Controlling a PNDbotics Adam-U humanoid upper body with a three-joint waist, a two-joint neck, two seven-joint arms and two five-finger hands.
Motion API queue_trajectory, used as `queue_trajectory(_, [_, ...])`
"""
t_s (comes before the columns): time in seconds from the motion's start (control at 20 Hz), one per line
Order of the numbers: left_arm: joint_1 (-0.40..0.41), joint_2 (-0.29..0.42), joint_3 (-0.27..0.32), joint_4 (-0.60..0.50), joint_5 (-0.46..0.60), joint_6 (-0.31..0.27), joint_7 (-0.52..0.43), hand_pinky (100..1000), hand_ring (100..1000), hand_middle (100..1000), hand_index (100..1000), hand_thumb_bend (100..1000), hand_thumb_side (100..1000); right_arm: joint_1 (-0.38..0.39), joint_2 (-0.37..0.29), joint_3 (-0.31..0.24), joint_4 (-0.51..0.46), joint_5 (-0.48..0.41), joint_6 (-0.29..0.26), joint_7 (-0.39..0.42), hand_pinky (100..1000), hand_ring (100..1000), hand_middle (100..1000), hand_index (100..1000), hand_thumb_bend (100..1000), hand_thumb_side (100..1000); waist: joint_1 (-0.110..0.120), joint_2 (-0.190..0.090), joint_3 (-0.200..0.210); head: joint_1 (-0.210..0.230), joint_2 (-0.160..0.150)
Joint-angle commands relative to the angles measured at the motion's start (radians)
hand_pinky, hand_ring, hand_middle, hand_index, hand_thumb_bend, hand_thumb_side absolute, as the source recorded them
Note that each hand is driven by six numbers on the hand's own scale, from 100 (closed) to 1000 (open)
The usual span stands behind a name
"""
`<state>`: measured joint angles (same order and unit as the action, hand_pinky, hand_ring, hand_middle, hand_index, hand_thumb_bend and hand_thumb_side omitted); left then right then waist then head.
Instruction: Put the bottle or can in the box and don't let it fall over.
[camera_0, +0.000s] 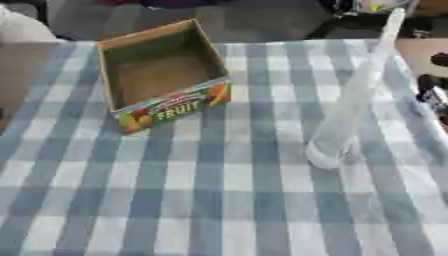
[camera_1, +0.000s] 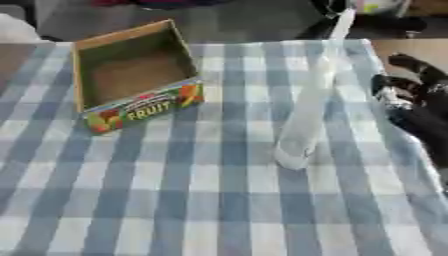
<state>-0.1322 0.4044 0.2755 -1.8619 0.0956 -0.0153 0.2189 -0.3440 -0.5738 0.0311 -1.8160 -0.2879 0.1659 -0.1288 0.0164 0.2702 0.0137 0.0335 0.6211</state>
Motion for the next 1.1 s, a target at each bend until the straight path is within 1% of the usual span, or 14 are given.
queue_trajectory(0.05, [-0.003,0.024,0.013,-0.015,-0.005,-0.001,0.002,980,513,620,767,809,406,-0.012,-0.034,-0.007,-0.023,-0.012,-0.001,0.018,780,863,1000,866,197,312,0.0,-0.017,0.001,-0.003,-0.011])
queue_trajectory(0.4, [-0.002,0.024,0.013,-0.014,-0.005,-0.002,0.001,981,512,619,767,809,406,-0.012,-0.039,-0.004,-0.026,-0.031,-0.005,0.049,781,866,1000,868,199,320,0.0,-0.016,0.003,-0.005,-0.01])
queue_trajectory(0.8, [-0.003,0.023,0.012,-0.013,-0.005,-0.003,-0.001,982,512,619,767,809,405,-0.018,-0.045,0.013,-0.044,-0.023,-0.001,0.103,783,868,1000,874,214,325,0.002,-0.014,0.006,-0.008,-0.009])
queue_trajectory(1.0, [-0.003,0.022,0.012,-0.013,-0.004,-0.003,-0.002,982,512,619,767,809,405,-0.02,-0.044,0.015,-0.045,-0.018,0.003,0.112,783,862,1000,874,214,325,0.002,-0.014,0.006,-0.009,-0.01])
queue_trajectory(1.1, [-0.003,0.022,0.011,-0.013,-0.004,-0.003,-0.003,982,511,618,766,811,405,-0.024,-0.044,0.025,-0.042,-0.019,0.005,0.122,782,865,1000,873,217,334,0.003,-0.014,0.009,-0.012,-0.011])
